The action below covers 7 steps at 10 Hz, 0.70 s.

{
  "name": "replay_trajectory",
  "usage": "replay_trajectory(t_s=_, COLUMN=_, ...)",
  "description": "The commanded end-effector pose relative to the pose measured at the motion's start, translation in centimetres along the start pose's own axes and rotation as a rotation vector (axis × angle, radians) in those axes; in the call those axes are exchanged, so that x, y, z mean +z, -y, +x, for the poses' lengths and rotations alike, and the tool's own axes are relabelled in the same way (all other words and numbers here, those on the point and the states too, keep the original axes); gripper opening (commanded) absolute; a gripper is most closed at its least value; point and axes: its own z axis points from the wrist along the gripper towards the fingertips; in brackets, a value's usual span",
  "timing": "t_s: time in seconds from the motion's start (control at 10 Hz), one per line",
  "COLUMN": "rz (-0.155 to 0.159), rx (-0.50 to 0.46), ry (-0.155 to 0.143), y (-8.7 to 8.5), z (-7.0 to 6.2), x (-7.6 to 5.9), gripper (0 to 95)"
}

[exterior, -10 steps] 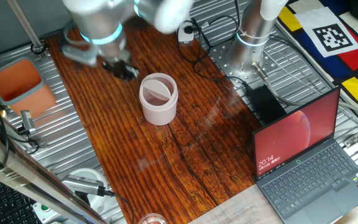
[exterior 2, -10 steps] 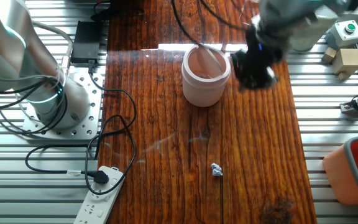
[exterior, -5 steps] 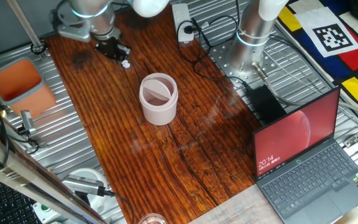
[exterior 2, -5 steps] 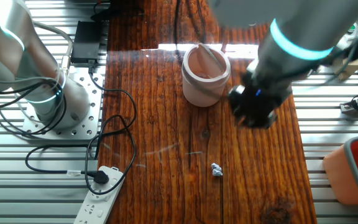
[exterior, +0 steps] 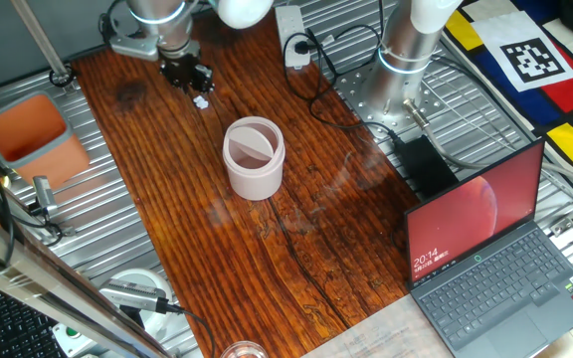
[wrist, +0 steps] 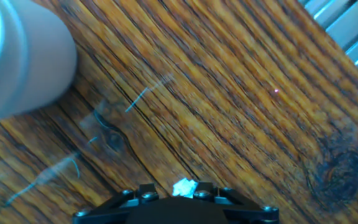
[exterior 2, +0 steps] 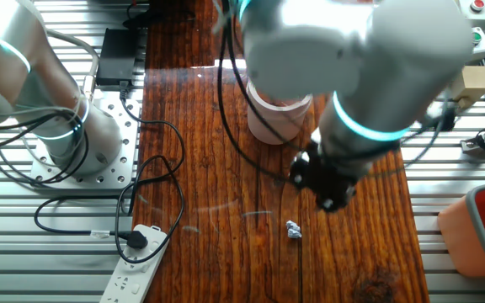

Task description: Put the garbage in the trash can

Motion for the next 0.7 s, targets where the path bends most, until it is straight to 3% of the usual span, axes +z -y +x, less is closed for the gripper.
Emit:
replay_trajectory(t_s=0.1, rz=0.011, rx=-0.026, ry=-0.015, y=-0.1, z=0.5, x=1.1, gripper=38.0)
replay_trajectory(t_s=0.2, rz=0.013, rx=-0.046, ry=-0.018, y=-0.1, z=0.9, x=2.4, gripper=38.0)
replay_trajectory(t_s=0.7, rz=0.021, rx=-0.091, ry=-0.011, y=-0.4, z=2.0, x=5.3, gripper=38.0)
